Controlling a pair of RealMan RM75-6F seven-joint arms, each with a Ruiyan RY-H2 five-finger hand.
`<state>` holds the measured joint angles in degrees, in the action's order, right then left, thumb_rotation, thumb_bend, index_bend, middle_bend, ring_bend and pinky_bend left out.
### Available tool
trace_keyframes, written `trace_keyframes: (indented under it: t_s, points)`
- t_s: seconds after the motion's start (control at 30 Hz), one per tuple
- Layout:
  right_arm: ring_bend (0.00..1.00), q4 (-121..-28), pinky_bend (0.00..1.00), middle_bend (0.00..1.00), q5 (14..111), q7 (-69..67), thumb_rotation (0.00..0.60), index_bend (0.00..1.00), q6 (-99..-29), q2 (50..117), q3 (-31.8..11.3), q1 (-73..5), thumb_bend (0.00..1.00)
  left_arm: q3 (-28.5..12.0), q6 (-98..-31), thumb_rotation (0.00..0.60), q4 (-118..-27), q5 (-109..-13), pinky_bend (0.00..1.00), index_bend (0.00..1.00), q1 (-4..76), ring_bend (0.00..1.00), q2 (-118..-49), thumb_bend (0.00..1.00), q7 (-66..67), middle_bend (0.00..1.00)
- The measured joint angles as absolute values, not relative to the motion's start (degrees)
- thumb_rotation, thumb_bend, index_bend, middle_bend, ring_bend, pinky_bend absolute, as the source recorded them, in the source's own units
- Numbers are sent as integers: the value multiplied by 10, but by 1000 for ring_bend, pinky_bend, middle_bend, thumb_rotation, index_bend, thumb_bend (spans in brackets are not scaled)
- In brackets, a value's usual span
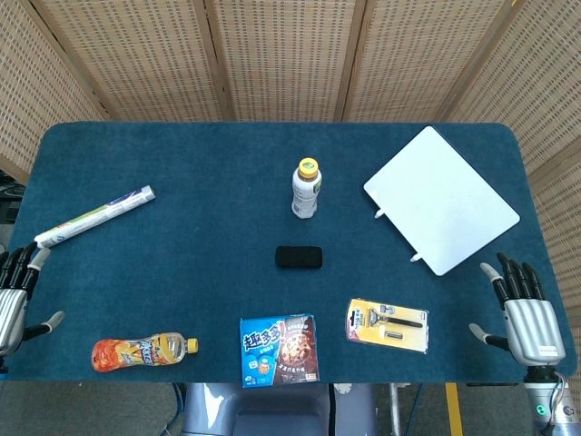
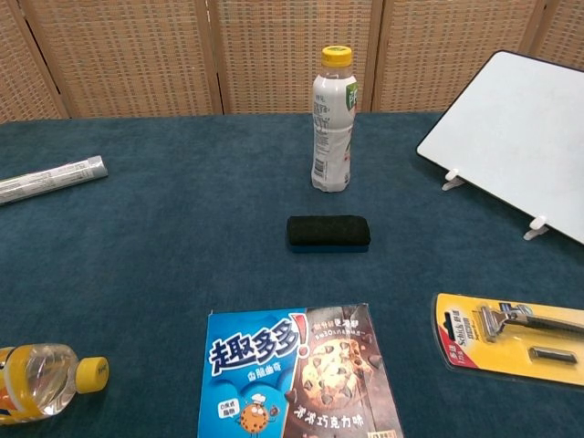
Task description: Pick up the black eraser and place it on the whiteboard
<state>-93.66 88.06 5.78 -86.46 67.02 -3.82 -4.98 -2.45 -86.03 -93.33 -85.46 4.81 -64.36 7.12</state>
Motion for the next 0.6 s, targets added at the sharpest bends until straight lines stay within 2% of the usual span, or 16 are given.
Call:
trace_keyframes:
  t_s: [0.33,0.6]
  points:
    - [0,-1021,0,0,870,120,600,181,-839,648,-56,-73,2,-21,-851,600,-931,-858,0,0,53,0,-651,176,83,0]
    - [0,-1076,0,0,833,181,600,193,-763,646,-76,-125,2,-19,-855,600,-930,-863,0,0,52,0,-653,176,86,0]
